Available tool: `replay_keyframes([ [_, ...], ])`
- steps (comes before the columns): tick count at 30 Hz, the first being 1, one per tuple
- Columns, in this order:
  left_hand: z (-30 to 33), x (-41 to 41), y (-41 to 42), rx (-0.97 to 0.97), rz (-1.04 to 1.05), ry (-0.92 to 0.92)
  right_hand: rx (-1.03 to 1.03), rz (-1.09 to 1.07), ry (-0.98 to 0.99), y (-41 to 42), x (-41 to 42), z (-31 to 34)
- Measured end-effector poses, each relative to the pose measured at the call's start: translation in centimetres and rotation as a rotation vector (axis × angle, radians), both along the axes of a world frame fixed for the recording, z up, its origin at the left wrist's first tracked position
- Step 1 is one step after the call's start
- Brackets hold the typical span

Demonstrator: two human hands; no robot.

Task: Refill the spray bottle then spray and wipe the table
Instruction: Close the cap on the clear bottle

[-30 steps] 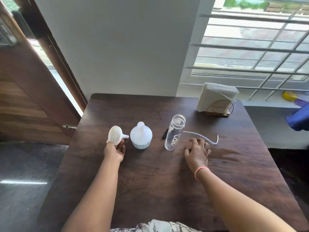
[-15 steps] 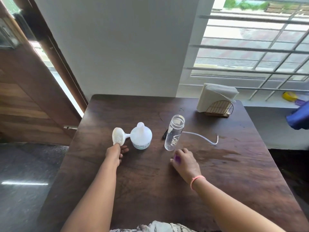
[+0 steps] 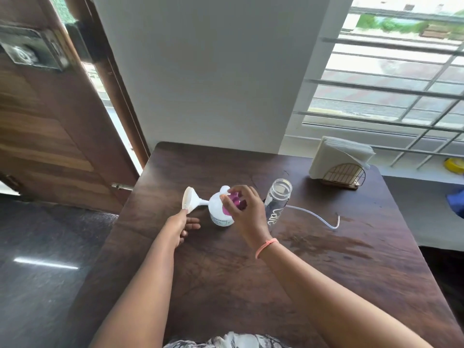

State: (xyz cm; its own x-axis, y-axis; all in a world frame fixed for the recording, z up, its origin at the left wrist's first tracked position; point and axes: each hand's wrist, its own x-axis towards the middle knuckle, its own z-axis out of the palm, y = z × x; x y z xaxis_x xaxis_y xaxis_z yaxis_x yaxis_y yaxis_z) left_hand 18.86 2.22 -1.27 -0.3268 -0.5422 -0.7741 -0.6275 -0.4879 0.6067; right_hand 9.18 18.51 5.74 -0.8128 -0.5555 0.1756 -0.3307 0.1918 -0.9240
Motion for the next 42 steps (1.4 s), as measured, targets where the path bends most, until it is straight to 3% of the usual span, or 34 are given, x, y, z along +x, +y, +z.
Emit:
replay_keyframes([
  [4,1.5,0.4,-0.4,-0.105,-0.045,-0.027,-0.077,-0.081,0.061,-0.7,-1.0,1.7],
  [9,5.2,-1.0,-2.3,-0.606,0.011,-0.045,-0.192,-0.245,0.141,-0.7,-3.9,4.4],
  [13,9.5,-4.6,0.6,-0.785,-0.143,0.248,-0.207,-0.391,0.294,1.1,-6.1,5.8],
  [18,10.7,-8.7,6.1,-0.657,-0.609,0.554,-0.104,-0.421,0.278,3.8,-7.9,4.3],
  [22,9.3,-10.5,9.2,-0.582,-0.726,0.594,-0.023,-0.301,0.250,5.0,-7.5,3.5],
  [24,8.7,-11.4,10.5,-0.579,-0.739,0.582,0.004,-0.226,0.249,5.1,-7.5,3.4],
  [27,7.8,-12.3,11.9,-0.695,-0.732,0.520,0.100,-0.117,0.396,5.4,-7.4,3.0],
  [32,6.3,-11.8,12.7,-0.598,-0.650,0.586,0.286,-0.001,0.540,6.6,-6.5,1.6],
  [37,5.8,-11.9,13.1,-0.454,-0.545,0.697,0.381,0.086,0.558,7.4,-6.9,2.3],
  [39,6.2,-11.7,13.3,-0.412,-0.524,0.663,0.540,0.010,0.658,7.3,-7.4,3.4],
  [42,5.9,-11.8,13.2,-0.403,-0.507,0.733,0.770,-0.282,0.717,7.4,-8.3,6.3],
])
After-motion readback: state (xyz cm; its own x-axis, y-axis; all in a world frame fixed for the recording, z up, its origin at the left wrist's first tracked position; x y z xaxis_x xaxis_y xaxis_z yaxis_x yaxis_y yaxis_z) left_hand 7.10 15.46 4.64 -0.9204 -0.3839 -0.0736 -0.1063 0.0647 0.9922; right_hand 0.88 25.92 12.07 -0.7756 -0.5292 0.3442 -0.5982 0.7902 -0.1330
